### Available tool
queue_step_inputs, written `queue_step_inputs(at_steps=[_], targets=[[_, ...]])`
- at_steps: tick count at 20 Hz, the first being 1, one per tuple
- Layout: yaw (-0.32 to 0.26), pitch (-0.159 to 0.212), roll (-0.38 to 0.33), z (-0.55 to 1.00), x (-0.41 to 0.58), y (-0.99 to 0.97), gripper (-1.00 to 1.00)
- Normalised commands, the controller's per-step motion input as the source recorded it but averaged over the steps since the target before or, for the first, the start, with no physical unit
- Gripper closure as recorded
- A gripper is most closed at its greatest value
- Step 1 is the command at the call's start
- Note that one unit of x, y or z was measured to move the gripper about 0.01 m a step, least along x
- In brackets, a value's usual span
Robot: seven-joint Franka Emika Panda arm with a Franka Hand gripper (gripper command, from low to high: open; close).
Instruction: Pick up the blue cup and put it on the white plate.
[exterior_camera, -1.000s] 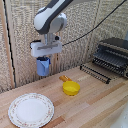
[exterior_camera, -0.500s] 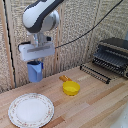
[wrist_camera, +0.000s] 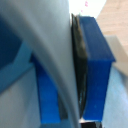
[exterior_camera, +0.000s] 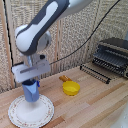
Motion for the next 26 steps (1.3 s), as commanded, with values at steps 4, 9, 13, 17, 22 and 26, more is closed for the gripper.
queue_step_inputs(at_steps=[4,9,13,17,22,26], targets=[[0.112,-0.098,-0.099,-0.33,-0.005,0.27,1.0],[0.123,-0.161,-0.057,-0.06,0.031,0.04,1.0],[0.119,-0.091,-0.039,0.11,0.083,0.0,-1.0],[0.187,-0.035,-0.027,0.13,0.094,-0.04,-1.0],[0.093,-0.001,-0.007,0.28,0.08,-0.11,-1.0],[0.062,0.058,0.033,0.83,0.114,-0.11,-1.0]])
